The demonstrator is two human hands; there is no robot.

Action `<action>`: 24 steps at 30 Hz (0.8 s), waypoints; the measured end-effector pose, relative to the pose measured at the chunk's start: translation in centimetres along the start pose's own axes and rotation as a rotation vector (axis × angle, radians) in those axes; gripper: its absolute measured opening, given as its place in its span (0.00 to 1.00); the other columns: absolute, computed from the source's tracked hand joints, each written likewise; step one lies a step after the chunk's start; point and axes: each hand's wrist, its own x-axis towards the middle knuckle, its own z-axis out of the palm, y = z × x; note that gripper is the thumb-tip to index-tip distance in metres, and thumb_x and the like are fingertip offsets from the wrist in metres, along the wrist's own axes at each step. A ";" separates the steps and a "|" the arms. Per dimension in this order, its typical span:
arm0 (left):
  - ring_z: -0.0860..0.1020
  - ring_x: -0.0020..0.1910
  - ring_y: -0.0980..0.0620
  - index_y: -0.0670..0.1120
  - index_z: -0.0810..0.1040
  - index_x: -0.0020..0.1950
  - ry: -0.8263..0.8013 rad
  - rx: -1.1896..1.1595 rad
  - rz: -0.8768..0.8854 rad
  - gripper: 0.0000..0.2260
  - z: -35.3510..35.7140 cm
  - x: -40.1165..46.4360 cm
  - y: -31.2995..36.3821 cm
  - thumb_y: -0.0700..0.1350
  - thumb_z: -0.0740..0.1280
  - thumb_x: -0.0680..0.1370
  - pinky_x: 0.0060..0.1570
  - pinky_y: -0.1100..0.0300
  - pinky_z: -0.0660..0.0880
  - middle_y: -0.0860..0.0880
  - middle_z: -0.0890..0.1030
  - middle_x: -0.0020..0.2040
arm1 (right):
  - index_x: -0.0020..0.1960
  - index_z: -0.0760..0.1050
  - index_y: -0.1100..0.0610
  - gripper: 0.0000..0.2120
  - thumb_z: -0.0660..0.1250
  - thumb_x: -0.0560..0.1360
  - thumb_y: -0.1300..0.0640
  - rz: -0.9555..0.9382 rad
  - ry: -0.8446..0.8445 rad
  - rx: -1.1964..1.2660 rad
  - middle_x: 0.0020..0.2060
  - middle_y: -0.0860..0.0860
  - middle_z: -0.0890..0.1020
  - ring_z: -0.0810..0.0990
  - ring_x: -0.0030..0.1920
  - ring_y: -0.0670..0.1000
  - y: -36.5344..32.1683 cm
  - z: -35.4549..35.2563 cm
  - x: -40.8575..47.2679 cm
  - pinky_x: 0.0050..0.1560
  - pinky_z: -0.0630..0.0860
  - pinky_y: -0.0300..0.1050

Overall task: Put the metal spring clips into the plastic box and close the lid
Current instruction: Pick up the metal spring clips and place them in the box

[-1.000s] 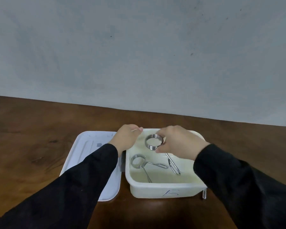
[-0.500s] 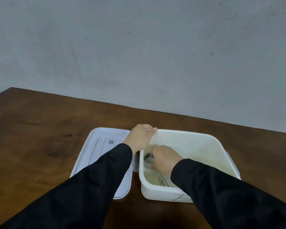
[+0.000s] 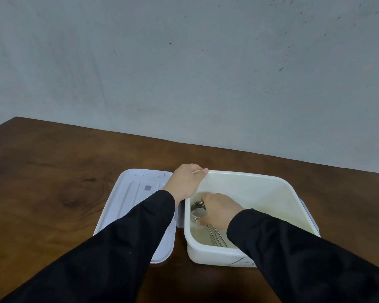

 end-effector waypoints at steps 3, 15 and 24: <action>0.77 0.61 0.44 0.40 0.81 0.60 -0.004 0.011 -0.005 0.18 0.0 -0.1 0.1 0.52 0.60 0.83 0.58 0.52 0.73 0.43 0.82 0.60 | 0.65 0.74 0.57 0.28 0.75 0.71 0.46 0.007 -0.005 -0.003 0.57 0.55 0.81 0.79 0.56 0.58 0.1 0.1 -0.1 0.57 0.76 0.50; 0.78 0.59 0.46 0.43 0.81 0.61 -0.034 0.102 0.008 0.18 -0.3 0.0 0.2 0.54 0.60 0.83 0.61 0.51 0.74 0.46 0.82 0.59 | 0.66 0.74 0.57 0.29 0.73 0.71 0.42 0.002 0.010 0.005 0.58 0.56 0.81 0.79 0.57 0.58 0.5 -0.9 -0.8 0.57 0.76 0.50; 0.78 0.56 0.47 0.46 0.81 0.58 0.269 0.386 0.450 0.13 2.4 -1.6 5.2 0.51 0.61 0.82 0.57 0.49 0.74 0.48 0.82 0.54 | 0.36 0.72 0.56 0.12 0.63 0.77 0.53 -0.044 0.518 0.266 0.32 0.54 0.79 0.76 0.35 0.59 2.1 -5.7 -4.8 0.37 0.75 0.51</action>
